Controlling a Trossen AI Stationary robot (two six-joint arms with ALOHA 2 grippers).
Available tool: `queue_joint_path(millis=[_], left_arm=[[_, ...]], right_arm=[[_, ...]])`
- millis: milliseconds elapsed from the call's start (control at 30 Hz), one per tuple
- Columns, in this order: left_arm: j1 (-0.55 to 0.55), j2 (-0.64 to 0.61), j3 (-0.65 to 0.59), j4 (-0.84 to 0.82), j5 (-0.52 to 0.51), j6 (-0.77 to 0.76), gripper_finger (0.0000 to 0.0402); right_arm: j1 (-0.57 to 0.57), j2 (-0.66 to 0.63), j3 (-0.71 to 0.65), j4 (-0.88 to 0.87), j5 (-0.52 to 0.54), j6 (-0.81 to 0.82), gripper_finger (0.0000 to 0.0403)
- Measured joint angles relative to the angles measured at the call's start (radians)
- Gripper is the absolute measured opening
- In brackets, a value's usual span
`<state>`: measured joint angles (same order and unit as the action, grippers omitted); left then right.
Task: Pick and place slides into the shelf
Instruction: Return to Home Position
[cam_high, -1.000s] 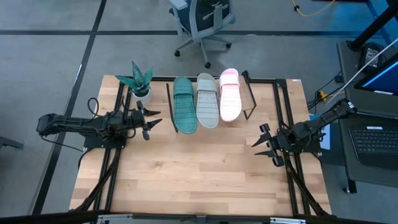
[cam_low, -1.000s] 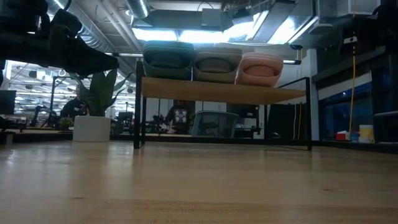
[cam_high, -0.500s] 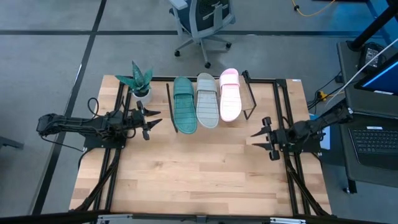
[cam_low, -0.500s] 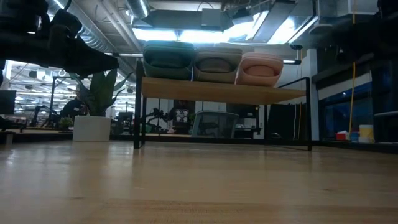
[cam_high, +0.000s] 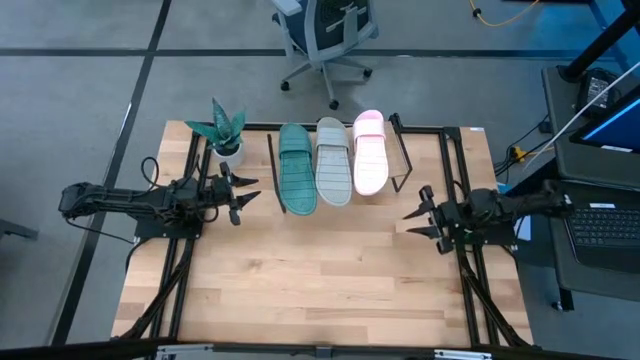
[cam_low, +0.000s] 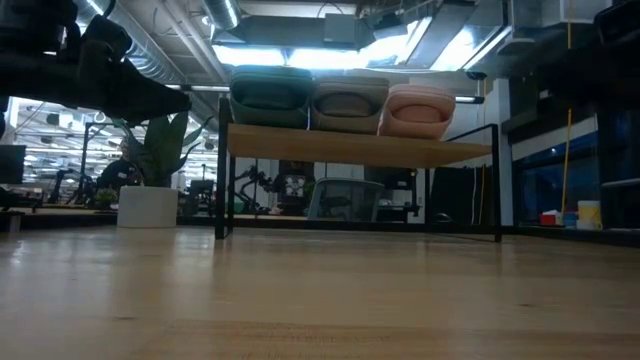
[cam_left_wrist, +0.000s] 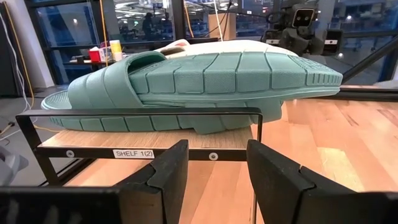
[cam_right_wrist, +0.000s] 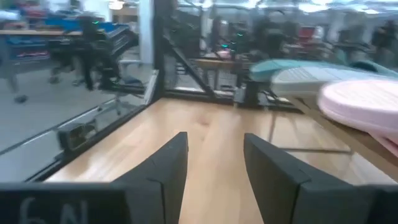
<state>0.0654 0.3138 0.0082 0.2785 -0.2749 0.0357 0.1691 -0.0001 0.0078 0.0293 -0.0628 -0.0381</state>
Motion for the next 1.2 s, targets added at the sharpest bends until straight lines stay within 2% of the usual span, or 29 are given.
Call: queue_joint_path(millis=[67,333,1200], left_arm=[[0.000,0.000,0.000,0.000,0.000,0.000,0.0157],[0.000,0.000,0.000,-0.001,0.000,0.000,0.0157],[0.000,0.000,0.000,-0.001,0.000,0.000,0.0157]], right_arm=[[-0.015,0.000,0.000,0.003,-0.045,-0.047,0.0158],[-0.020,0.004,0.000,0.003,-0.043,0.034,0.0158],[-0.020,0.004,0.000,0.003,-0.042,0.033,0.0158]])
